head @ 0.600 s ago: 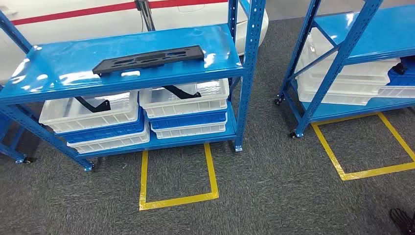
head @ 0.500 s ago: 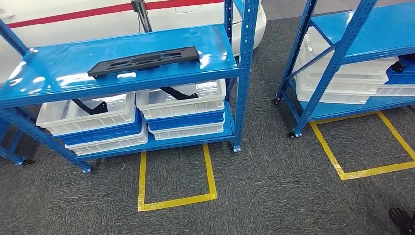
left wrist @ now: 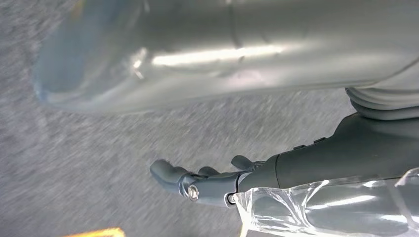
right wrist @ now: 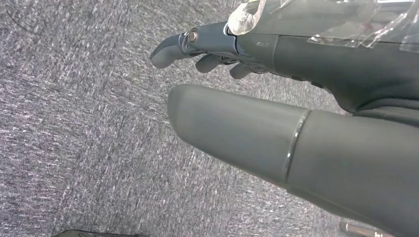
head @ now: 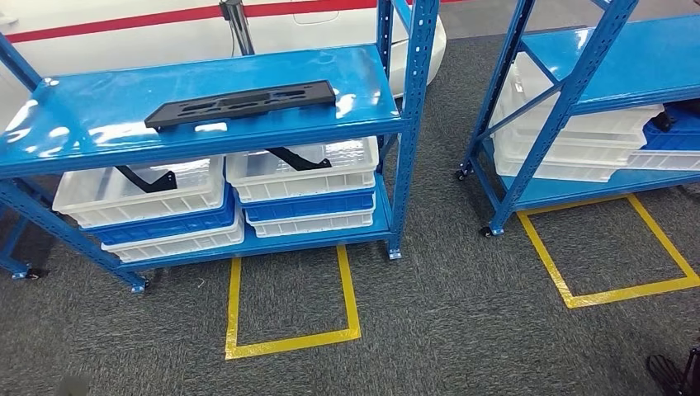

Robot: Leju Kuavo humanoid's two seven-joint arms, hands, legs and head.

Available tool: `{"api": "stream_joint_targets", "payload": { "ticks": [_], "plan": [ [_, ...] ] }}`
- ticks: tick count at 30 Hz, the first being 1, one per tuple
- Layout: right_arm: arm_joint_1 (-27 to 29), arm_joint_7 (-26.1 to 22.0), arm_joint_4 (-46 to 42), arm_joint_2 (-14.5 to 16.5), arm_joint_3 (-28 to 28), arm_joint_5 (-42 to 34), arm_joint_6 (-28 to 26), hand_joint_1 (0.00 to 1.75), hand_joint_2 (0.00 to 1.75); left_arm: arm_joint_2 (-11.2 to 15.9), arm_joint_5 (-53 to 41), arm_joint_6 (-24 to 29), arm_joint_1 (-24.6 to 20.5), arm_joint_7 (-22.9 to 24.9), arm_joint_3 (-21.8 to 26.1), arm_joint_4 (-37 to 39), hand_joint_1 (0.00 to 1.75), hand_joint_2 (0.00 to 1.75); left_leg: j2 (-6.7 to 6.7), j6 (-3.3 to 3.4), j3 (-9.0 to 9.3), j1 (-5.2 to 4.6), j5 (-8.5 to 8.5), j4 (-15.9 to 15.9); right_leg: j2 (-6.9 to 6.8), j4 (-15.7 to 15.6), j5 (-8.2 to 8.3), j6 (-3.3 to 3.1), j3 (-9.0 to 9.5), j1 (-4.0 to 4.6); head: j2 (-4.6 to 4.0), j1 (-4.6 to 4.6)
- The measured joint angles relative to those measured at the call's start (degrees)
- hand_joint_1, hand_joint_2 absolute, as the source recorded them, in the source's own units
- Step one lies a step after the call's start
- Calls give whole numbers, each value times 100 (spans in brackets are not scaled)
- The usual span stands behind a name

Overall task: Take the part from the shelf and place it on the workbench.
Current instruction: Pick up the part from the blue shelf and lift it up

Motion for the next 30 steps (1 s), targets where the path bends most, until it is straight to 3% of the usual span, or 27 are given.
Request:
{"api": "stream_joint_targets", "payload": {
  "ticks": [4,6,8,10,12,16,18,20,21,22,23,26,28,30],
  "plan": [
    [-3,0,14,2,-51,48,2,0,0,81,-225,-77,-35,154,-5,-334,0,0,-9,-7,10,16,32,-61,-16,-33,0,60,11,-2,0,2],
    [-21,-3,42,7,-105,121,9,0,0,133,-700,-285,-197,406,-69,-929,0,0,-5,-4,53,41,78,-152,-21,758,-362,131,-382,0,0,20],
    [-37,-7,71,12,-165,197,20,0,0,152,-1229,-547,-400,675,-190,-1557,0,0,-4,5,90,36,87,-188,-20,1273,-475,155,-675,0,0,37],
    [-38,-7,82,11,-206,228,25,0,0,151,-1524,-717,-525,815,-299,-1892,0,0,-14,-5,114,23,72,-186,-17,511,-43,101,-339,15,0,38],
    [-49,-5,85,11,-234,254,31,0,0,147,-1785,-875,-651,936,-409,-2167,0,0,-18,-37,113,6,56,-175,-15,-52,163,41,-96,36,0,39],
    [-79,5,106,29,-286,312,54,0,0,134,-2338,-1208,-891,1177,-693,-2753,0,0,-11,-138,67,17,-18,-85,-13,-165,209,-45,-73,34,0,36],
    [-88,11,113,44,-323,335,67,0,0,133,-2601,-1361,-1016,1284,-834,-3024,0,0,-10,-214,-140,41,-285,388,-13,-183,223,-83,-63,2,0,28],
    [-89,13,128,52,-354,353,80,0,0,129,-2868,-1519,-1121,1389,-989,-3271,0,0,-11,-278,-527,68,-633,1218,0,-181,218,-97,-62,-12,0,22],
    [-92,13,135,57,-363,363,86,0,0,126,-3010,-1601,-1152,1436,-1065,-3379,0,0,-11,-301,-681,86,-719,1525,15,-179,215,-100,-60,-24,0,21],
    [-98,13,141,61,-366,376,90,0,0,123,-3145,-1677,-1173,1482,-1130,-3472,0,0,-10,-317,-743,102,-700,1632,27,-179,211,-102,-53,-29,0,20],
    [-103,13,142,66,-367,388,94,0,0,121,-3277,-1749,-1192,1527,-1178,-3545,0,0,-10,-325,-686,119,-565,1481,41,-178,205,-102,-41,-35,0,18],
    [-105,14,143,100,-366,415,105,0,0,115,-3680,-1961,-1319,1645,-1273,-3771,0,0,-3,-251,-181,114,46,271,70,-176,179,-70,-8,-25,-1,9],
    [-103,18,145,117,-367,430,113,0,0,102,-3956,-2106,-1443,1714,-1381,-3982,0,0,-1,-180,-35,80,160,-135,55,-174,168,-15,-26,-9,-1,10],
    [-111,26,146,119,-368,448,123,0,0,82,-4213,-2251,-1516,1786,-1505,-4190,0,0,-5,-143,-26,77,149,-177,41,-178,158,55,-35,-7,0,14]
  ]
}}
